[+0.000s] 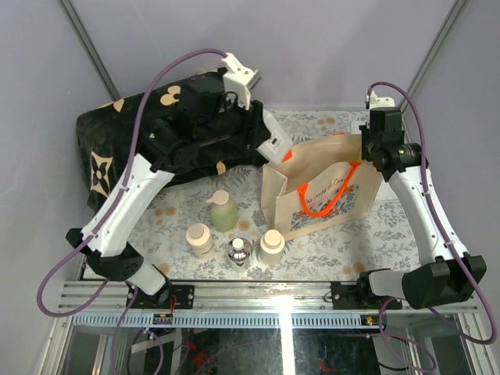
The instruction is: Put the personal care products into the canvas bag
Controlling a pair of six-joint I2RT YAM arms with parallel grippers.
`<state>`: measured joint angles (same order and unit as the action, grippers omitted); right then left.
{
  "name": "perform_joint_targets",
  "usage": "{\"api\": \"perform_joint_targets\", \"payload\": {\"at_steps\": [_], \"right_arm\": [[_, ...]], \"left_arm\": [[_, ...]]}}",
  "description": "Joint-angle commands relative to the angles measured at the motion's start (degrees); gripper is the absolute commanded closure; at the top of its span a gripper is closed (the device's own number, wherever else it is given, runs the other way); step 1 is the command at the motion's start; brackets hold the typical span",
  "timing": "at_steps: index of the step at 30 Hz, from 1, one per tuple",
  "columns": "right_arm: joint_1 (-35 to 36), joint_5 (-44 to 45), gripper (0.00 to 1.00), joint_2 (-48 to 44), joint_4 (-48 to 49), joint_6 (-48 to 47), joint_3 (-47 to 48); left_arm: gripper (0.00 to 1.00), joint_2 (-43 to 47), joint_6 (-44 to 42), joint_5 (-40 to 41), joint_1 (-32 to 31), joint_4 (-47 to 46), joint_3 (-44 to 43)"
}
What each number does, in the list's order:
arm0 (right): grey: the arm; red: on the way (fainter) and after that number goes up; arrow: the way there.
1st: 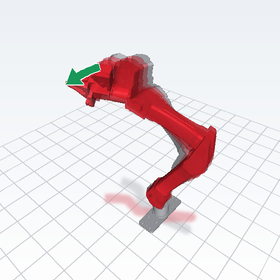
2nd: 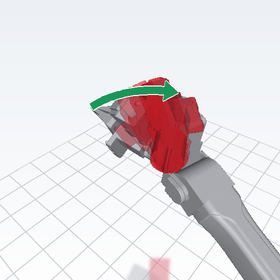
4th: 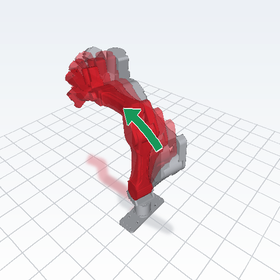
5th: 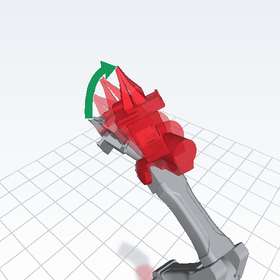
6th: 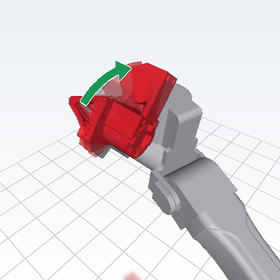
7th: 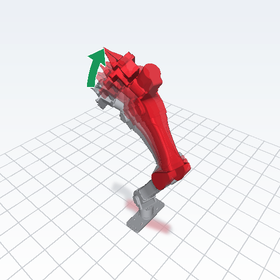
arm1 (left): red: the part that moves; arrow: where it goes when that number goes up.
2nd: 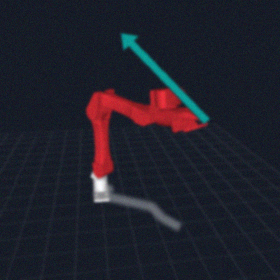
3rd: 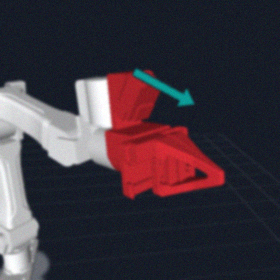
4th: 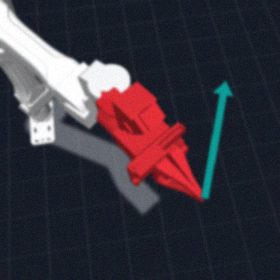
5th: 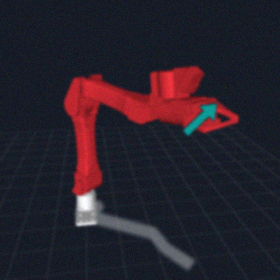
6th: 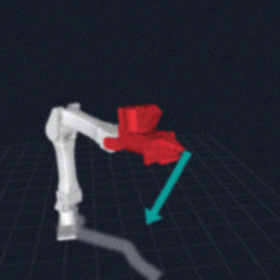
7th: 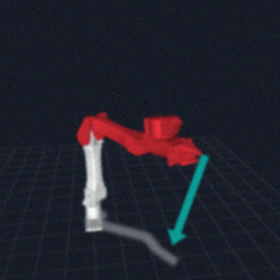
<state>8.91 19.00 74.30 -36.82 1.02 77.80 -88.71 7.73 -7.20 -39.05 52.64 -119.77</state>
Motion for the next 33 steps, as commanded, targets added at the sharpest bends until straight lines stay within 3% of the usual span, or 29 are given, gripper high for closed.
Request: {"api": "perform_joint_targets", "payload": {"at_steps": [1, 17, 33], "right_arm": [[-1.7, 3.2, 1.0, -2.5, 0.1, -1.0, -0.7], [-4.0, -2.0, 1.0, -8.4, 0.3, 1.9, -5.4], [-4.0, -2.7, 1.0, -13.4, -1.6, 6.3, -8.2]], "left_arm": [[1.0, -1.9, 0.9, -3.3, -4.0, -18.7, -1.0], [1.0, -16.6, 1.1, -2.6, -10.9, -33.5, 0.9], [1.0, -31.1, 6.0, -3.8, -12.9, -40.1, -4.0]]}}
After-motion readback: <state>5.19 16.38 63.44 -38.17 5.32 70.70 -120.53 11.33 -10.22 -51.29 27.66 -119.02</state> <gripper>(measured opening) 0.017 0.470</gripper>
